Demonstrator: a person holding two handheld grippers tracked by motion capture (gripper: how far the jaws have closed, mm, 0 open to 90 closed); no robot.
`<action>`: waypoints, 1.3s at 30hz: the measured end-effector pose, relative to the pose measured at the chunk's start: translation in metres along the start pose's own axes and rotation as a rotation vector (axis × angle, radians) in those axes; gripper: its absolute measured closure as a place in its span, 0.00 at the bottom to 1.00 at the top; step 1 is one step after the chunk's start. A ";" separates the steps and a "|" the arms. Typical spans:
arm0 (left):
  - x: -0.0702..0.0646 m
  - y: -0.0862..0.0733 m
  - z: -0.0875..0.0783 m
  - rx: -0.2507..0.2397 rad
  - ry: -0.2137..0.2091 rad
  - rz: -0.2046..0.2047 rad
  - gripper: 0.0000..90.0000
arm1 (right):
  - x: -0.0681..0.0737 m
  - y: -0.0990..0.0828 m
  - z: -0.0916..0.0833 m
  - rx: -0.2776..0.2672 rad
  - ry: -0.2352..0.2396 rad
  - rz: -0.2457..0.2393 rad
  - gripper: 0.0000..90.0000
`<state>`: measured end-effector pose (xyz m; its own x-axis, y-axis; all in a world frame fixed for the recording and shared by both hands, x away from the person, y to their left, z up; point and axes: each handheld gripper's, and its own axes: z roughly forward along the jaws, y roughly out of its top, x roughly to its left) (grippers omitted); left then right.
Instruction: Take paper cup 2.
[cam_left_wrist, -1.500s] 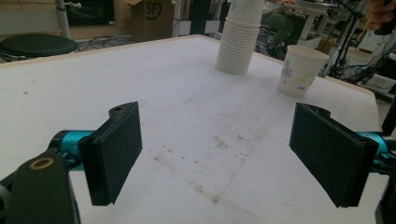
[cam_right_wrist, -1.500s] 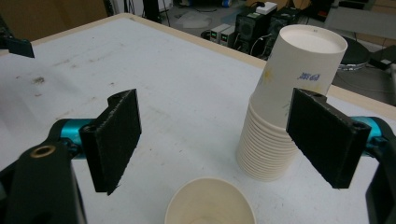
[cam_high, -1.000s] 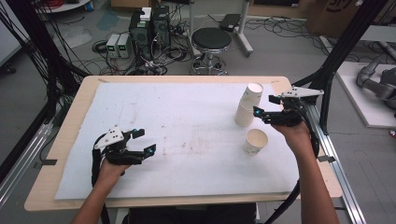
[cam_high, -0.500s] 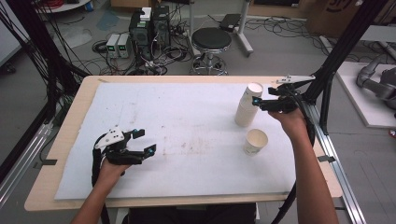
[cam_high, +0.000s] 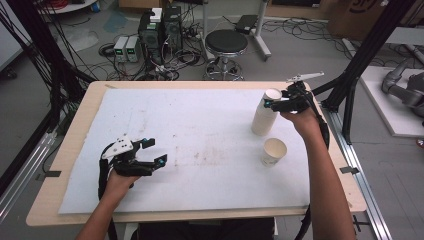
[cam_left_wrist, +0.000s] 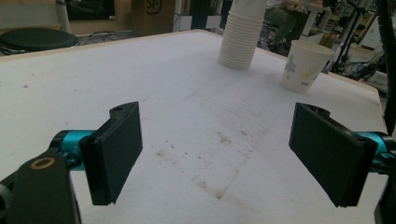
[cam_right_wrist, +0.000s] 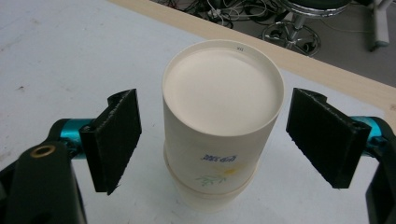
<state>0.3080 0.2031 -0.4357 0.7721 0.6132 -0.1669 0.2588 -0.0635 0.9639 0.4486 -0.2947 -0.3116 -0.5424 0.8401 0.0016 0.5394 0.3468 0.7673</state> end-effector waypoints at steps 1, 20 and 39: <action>0.000 0.000 0.000 0.000 -0.001 0.000 0.19 | 0.000 0.000 0.002 0.005 -0.001 0.003 0.20; 0.000 0.000 0.000 0.003 -0.005 0.004 0.19 | -0.002 0.003 0.009 -0.015 -0.012 0.022 0.36; -0.002 0.001 0.001 0.009 -0.011 0.007 0.20 | 0.005 0.023 -0.050 -0.185 0.010 -0.008 0.41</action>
<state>0.3077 0.2009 -0.4350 0.7802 0.6042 -0.1621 0.2585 -0.0754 0.9631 0.4258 -0.3032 -0.2622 -0.5533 0.8330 0.0003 0.4078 0.2706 0.8721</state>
